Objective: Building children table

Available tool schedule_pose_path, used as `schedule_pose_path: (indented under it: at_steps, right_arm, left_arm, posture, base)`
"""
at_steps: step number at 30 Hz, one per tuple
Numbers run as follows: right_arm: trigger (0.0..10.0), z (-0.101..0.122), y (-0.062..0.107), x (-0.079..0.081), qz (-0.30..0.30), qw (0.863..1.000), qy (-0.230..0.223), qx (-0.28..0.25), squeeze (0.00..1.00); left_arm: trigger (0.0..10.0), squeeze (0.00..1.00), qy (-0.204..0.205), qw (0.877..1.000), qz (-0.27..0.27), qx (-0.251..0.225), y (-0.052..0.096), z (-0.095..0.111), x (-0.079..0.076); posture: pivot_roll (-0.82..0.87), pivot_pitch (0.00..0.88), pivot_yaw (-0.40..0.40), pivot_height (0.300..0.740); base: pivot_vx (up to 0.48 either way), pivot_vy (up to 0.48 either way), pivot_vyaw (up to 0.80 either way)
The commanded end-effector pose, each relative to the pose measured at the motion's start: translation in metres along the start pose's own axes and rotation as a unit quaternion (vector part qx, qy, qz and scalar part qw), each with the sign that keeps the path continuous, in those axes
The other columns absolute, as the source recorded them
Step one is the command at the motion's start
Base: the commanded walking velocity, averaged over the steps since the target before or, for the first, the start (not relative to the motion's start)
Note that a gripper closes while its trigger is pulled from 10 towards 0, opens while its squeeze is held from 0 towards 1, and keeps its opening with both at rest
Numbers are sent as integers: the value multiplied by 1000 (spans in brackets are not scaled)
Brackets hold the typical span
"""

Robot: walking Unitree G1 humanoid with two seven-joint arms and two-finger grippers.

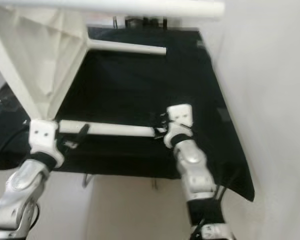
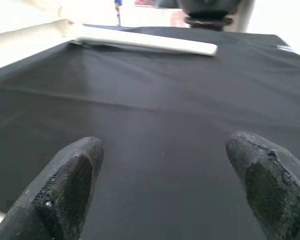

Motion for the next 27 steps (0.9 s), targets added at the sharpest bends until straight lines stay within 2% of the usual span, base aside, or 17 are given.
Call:
schedule_pose_path:
  at_steps: [1,11,16,19,20,21,24,27]
  right_arm:
    - [10000,8,-2,10,10,1000,4,-16,0]
    - [10000,5,-2,8,1,1000,0,-5,0]
    - [10000,5,-2,3,-2,1000,2,-5,0]
    - [10000,5,-3,-2,-6,1000,7,-5,0]
    - [10000,6,-3,-5,-8,1000,10,-6,0]
    - [10000,7,-2,-9,-11,1000,13,-8,0]
    - [10000,8,-2,-12,-13,1000,16,-9,0]
    - [10000,8,3,-27,-26,999,30,-7,0]
  left_arm:
    - [10000,0,-7,1000,12,5,4,-2,9]
    - [10000,0,-1,1000,8,9,4,-3,7]
    - [10000,0,35,999,-9,14,4,-4,0]
    - [10000,0,50,999,-5,21,7,-8,1]
    - [4745,0,67,997,2,26,9,-10,3]
    - [431,0,85,996,7,32,13,-14,5]
    - [0,0,96,995,8,38,17,-17,5]
    - [0,0,101,992,-7,73,37,-34,-6]
  posture:
    - [50,168,-32,740]
    - [51,170,-31,740]
    - [50,175,-31,740]
    - [48,175,-29,740]
    - [47,176,-28,740]
    - [47,176,-27,740]
    - [47,177,-26,740]
    - [41,183,-27,740]
  base:
    - [349,0,0]
    - [349,0,0]
    - [0,0,0]
    - [0,0,0]
    - [0,0,0]
    - [0,0,0]
    - [0,0,0]
    - [0,0,0]
Point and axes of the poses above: a point about 5 cm out from each wrist's last joint towards the gripper, its own y axis pointing back from the gripper into the wrist, its own z axis along the axis of the wrist's last joint, x = y × z, the point moved 4 cm from there along -y, pointing out of the wrist towards the gripper, and after that the axes turned 13 degrees about y, right-handed, at the moved point
